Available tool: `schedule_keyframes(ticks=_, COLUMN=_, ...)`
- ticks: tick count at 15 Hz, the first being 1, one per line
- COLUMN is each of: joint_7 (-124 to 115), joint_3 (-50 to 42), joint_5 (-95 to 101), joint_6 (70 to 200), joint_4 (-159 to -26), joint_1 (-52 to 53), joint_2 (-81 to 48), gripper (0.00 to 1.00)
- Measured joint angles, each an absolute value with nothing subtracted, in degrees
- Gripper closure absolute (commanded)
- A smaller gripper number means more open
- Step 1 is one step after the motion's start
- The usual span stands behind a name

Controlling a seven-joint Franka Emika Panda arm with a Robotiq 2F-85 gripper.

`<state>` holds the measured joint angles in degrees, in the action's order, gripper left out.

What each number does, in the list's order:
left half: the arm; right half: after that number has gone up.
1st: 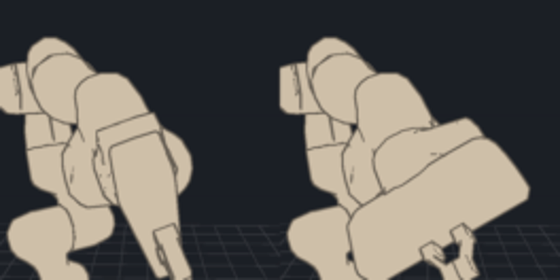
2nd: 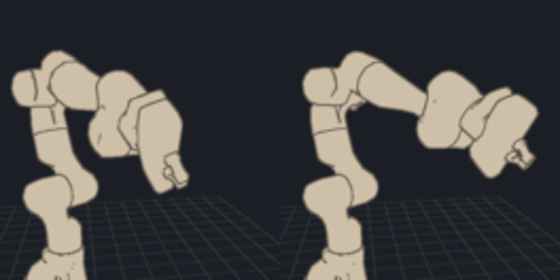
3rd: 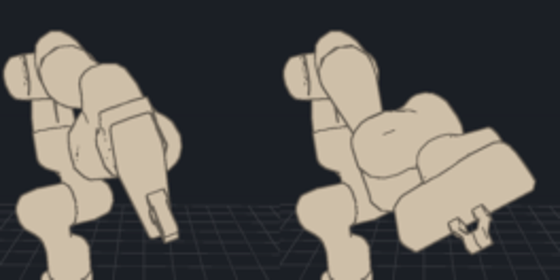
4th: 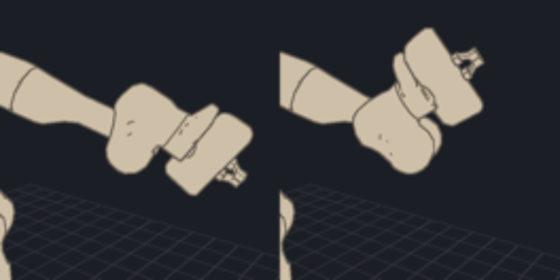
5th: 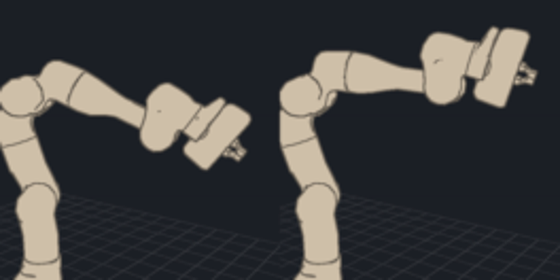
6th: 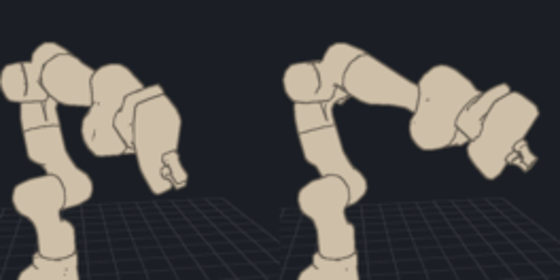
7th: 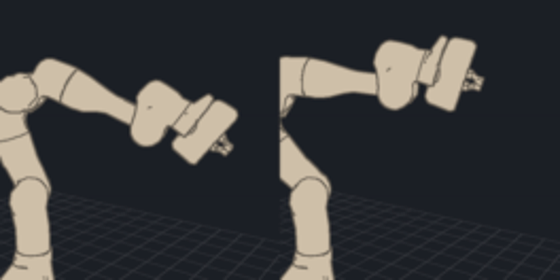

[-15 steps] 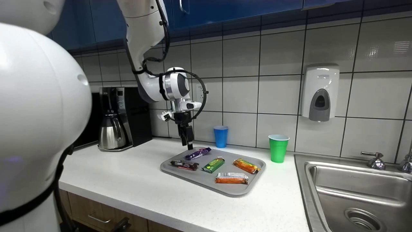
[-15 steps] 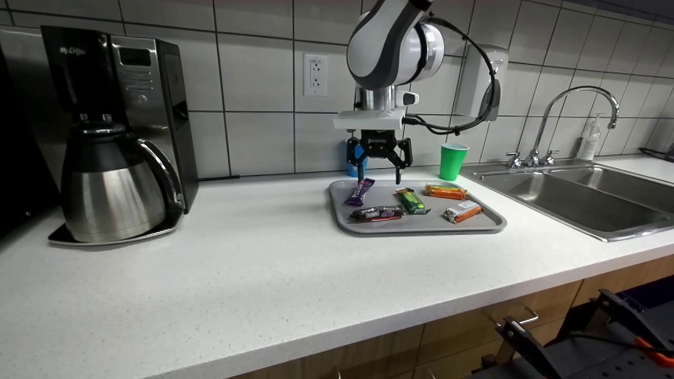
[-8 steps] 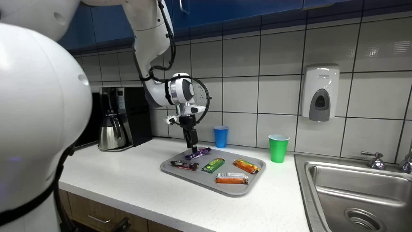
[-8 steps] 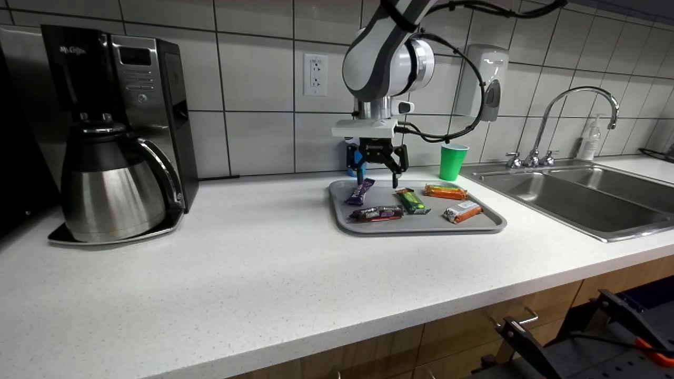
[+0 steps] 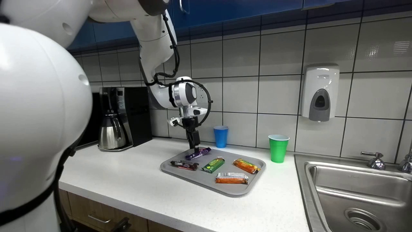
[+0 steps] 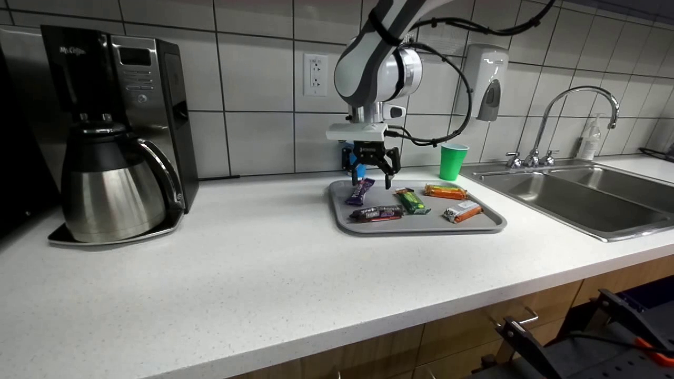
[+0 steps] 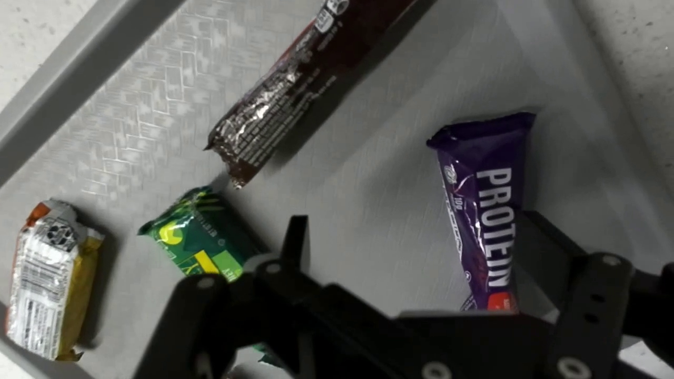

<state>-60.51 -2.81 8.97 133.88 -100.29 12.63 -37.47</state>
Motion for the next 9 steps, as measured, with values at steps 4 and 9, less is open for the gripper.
schedule_keyframes(ticks=4, joint_7=-60.51, joint_3=-3.01, joint_5=8.53, joint_6=131.51, joint_4=-96.26, joint_1=12.77, joint_2=-39.87, gripper=0.0)
schedule_keyframes(ticks=9, joint_7=-60.57, joint_3=-3.1, joint_5=8.17, joint_6=129.1, joint_4=-91.88, joint_1=12.84, joint_2=-43.35, gripper=0.0)
